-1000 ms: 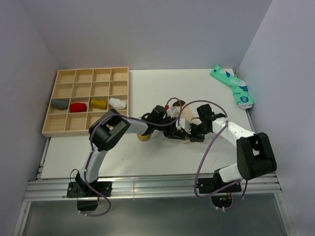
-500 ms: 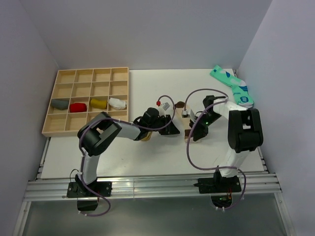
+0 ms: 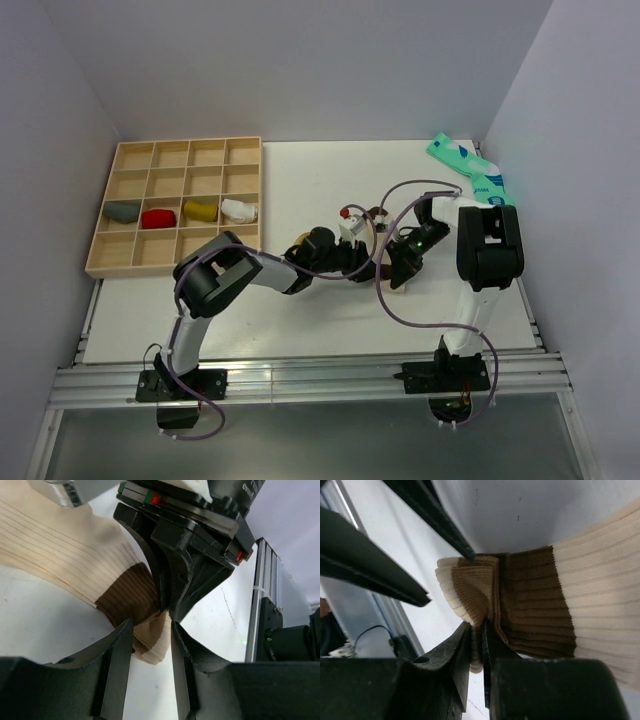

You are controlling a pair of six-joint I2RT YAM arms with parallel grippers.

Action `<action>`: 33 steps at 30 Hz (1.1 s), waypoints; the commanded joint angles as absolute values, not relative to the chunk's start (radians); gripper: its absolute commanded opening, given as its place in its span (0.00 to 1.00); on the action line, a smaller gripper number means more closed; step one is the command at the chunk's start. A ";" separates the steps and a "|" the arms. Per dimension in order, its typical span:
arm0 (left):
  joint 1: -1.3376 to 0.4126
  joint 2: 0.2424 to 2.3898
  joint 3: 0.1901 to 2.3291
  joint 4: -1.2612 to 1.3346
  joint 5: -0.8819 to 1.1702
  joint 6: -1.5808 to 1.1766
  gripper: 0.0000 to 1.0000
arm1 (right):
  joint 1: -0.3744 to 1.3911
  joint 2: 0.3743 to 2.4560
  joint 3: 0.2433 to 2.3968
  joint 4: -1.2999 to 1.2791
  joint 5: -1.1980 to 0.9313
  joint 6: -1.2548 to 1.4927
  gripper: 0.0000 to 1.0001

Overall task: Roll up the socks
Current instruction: Roll the sock at the center of the board.

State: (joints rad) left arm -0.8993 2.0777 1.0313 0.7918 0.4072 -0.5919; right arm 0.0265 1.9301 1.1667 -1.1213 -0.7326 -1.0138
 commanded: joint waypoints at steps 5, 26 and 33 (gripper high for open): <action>-0.899 2.134 1.074 0.917 0.492 -0.486 0.46 | 0.008 1.993 1.241 -1.233 -0.795 -1.005 0.13; -0.899 2.192 1.135 0.864 0.646 -0.420 0.57 | -0.064 2.019 1.250 -1.243 -0.788 -0.974 0.11; -0.904 2.223 1.175 0.825 0.632 -0.413 0.55 | -0.072 2.023 1.255 -1.250 -0.793 -0.969 0.10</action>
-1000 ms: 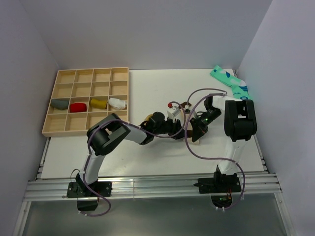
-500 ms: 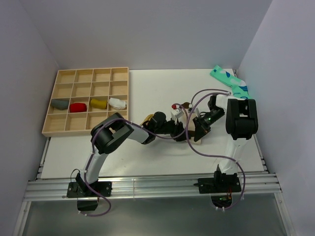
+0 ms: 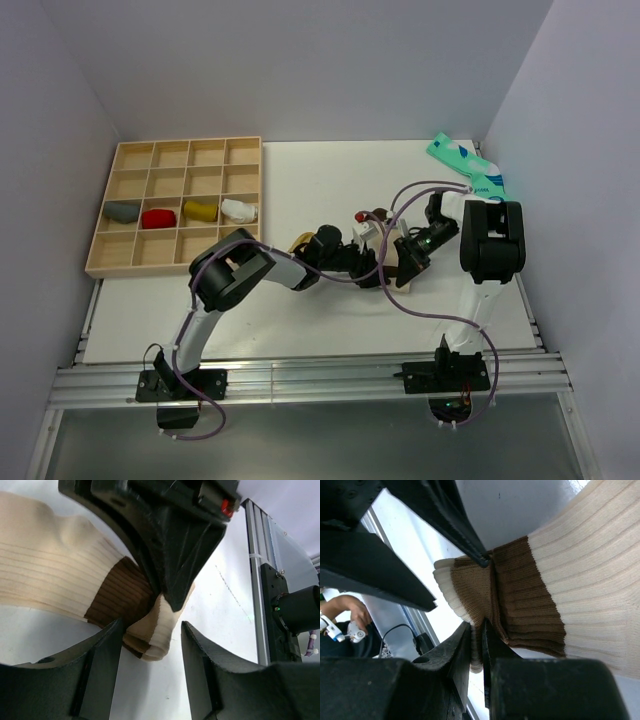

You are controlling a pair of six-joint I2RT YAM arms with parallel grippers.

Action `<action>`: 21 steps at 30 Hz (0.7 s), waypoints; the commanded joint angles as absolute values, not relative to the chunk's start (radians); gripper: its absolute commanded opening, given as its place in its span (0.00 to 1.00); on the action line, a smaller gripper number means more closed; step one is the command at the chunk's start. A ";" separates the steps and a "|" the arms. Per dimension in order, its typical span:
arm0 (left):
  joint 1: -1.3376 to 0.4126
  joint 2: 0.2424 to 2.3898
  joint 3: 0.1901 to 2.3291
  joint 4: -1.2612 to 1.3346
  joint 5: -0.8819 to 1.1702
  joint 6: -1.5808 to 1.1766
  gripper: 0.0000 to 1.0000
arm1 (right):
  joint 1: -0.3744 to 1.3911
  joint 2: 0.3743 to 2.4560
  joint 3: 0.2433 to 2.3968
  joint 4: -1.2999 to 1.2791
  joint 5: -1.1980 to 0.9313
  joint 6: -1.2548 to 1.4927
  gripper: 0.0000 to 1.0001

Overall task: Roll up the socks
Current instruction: Roll the sock at the center of the board.

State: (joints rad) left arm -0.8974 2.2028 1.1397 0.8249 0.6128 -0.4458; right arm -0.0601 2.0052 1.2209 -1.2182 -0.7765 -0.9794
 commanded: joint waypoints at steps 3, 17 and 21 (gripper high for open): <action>-0.904 2.230 1.180 0.819 0.630 -0.410 0.55 | -0.075 2.025 1.259 -1.256 -0.795 -0.966 0.10; -0.908 2.261 1.203 0.812 0.626 -0.452 0.30 | -0.083 2.010 1.241 -1.178 -0.762 -0.905 0.09; -0.910 2.260 1.198 0.795 0.626 -0.463 0.13 | -0.083 1.990 1.230 -1.135 -0.741 -0.871 0.17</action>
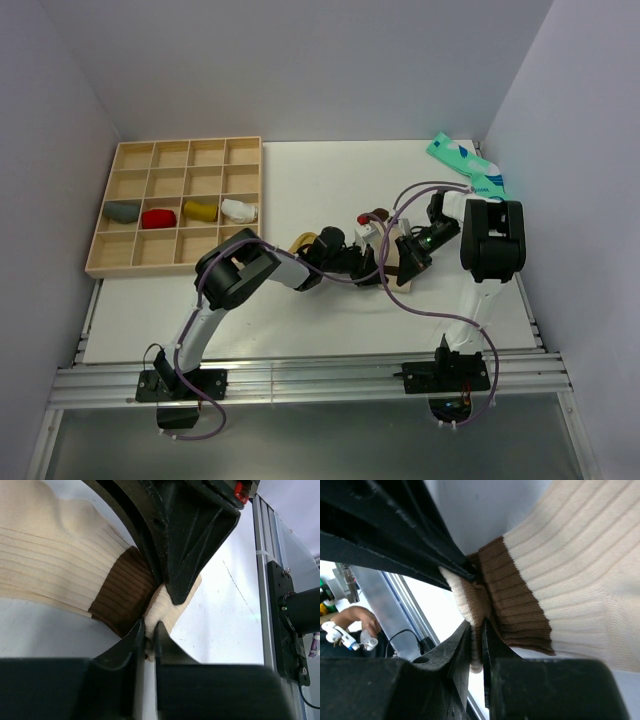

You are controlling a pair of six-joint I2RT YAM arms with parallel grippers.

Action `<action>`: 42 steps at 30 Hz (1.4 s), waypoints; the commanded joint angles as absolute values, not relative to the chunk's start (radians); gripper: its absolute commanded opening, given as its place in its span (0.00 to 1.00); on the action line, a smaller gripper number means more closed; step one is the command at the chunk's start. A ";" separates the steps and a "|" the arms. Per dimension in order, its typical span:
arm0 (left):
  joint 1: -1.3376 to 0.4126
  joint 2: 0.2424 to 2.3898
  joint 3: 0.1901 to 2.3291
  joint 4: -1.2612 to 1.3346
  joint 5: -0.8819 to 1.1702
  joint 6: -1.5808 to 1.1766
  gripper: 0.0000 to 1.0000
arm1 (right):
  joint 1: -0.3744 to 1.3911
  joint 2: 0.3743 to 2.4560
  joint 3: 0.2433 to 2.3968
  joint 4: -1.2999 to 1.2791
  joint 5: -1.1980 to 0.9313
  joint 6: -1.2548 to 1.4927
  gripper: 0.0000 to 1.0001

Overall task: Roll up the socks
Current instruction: Roll the sock at the center of the board.

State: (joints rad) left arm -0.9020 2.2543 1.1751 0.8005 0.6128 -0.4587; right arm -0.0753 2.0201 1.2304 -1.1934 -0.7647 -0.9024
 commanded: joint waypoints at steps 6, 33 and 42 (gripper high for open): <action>-0.916 2.240 1.209 0.671 0.565 -0.471 0.00 | -0.087 1.882 1.195 -1.014 -0.698 -0.775 0.45; -0.927 2.181 1.224 0.459 0.495 -0.515 0.00 | 0.038 1.937 1.299 -0.721 -0.347 -0.463 0.42; -0.927 2.166 1.256 0.327 0.480 -0.532 0.00 | 0.103 2.011 1.380 -0.690 -0.215 -0.422 0.41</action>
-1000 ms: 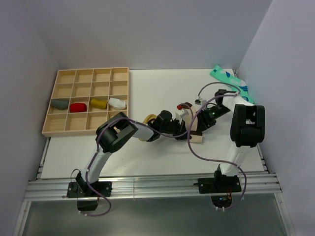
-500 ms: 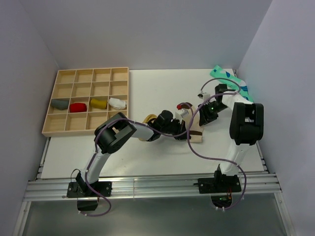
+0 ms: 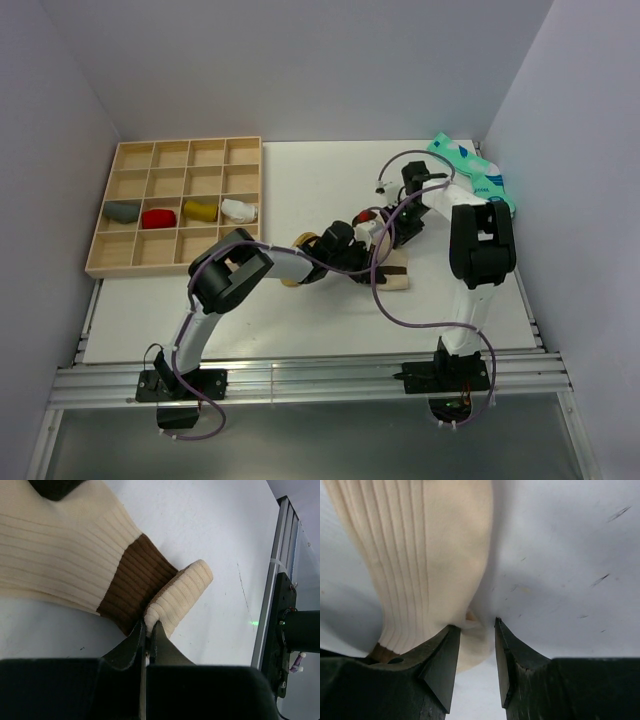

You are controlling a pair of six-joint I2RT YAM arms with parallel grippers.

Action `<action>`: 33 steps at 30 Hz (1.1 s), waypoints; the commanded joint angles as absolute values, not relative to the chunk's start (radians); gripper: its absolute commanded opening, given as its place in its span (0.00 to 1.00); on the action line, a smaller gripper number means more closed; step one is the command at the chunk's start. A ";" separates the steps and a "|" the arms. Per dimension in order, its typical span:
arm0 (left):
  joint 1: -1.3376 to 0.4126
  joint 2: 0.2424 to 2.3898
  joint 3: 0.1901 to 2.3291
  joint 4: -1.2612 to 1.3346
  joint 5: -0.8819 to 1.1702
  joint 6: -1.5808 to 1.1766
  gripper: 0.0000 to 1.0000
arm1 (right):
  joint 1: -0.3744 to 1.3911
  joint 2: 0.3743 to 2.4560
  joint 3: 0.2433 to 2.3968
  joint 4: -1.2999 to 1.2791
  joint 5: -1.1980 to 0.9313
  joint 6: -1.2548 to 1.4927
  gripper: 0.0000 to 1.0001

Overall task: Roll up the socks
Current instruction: Roll the sock at the center of the board.

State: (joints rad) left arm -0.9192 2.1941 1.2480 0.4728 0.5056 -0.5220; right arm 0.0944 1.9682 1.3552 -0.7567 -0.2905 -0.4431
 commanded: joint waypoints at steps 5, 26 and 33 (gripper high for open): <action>-0.923 2.197 1.324 0.229 0.497 -0.563 0.00 | 0.103 1.987 1.362 -0.680 -0.228 -0.431 0.42; -0.879 2.321 1.489 -0.055 0.670 -0.798 0.00 | -0.057 1.665 1.210 -0.652 -0.405 -0.538 0.50; -0.874 2.333 1.555 -0.162 0.678 -0.781 0.00 | -0.064 1.419 0.991 -0.704 -0.508 -0.787 0.50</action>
State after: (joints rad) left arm -0.8738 2.2921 1.5295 -0.0242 0.6811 -0.7925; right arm -0.0681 1.5082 1.0386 -0.6647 -0.4232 -0.6342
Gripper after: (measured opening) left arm 0.037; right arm 0.500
